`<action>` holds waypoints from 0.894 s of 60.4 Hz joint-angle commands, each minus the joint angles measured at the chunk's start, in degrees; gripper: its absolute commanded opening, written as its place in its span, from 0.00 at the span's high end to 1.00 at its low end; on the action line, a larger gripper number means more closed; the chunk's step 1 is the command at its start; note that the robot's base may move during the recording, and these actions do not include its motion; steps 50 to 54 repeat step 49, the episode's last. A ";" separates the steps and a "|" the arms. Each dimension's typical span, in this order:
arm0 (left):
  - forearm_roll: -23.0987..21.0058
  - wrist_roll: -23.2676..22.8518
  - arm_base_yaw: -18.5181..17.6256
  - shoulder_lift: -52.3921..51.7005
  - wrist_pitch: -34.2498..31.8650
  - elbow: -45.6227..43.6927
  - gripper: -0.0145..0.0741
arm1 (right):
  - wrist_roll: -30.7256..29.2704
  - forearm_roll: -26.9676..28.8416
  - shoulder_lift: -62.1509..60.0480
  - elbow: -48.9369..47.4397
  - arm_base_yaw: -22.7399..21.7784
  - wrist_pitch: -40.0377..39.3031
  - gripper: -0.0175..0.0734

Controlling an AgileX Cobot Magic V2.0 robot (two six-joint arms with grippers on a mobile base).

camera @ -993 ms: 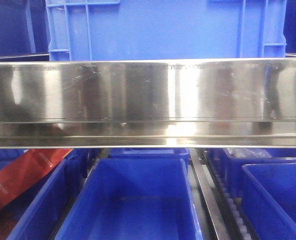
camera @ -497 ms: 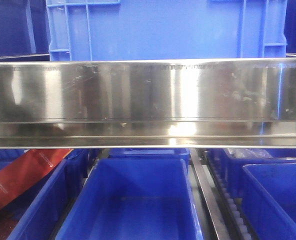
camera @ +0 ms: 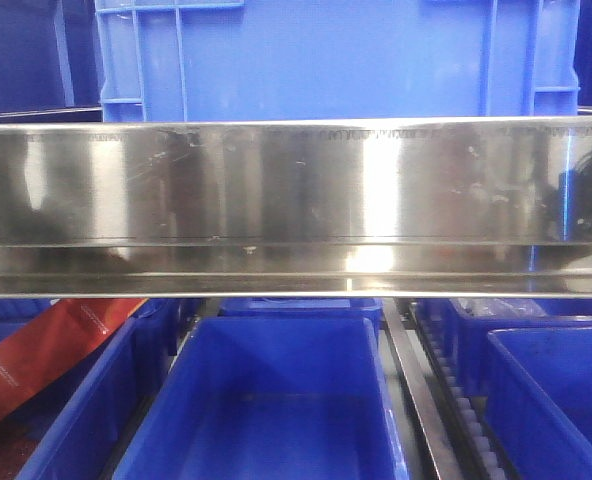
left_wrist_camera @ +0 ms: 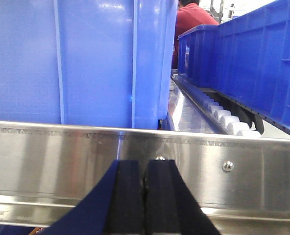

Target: Place cylindrical capacitor in blue bin on shelf

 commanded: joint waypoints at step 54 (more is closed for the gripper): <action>0.16 0.00 0.11 -0.32 -0.81 -0.13 0.96 | 0.34 0.35 -0.22 0.10 -0.21 -1.29 0.99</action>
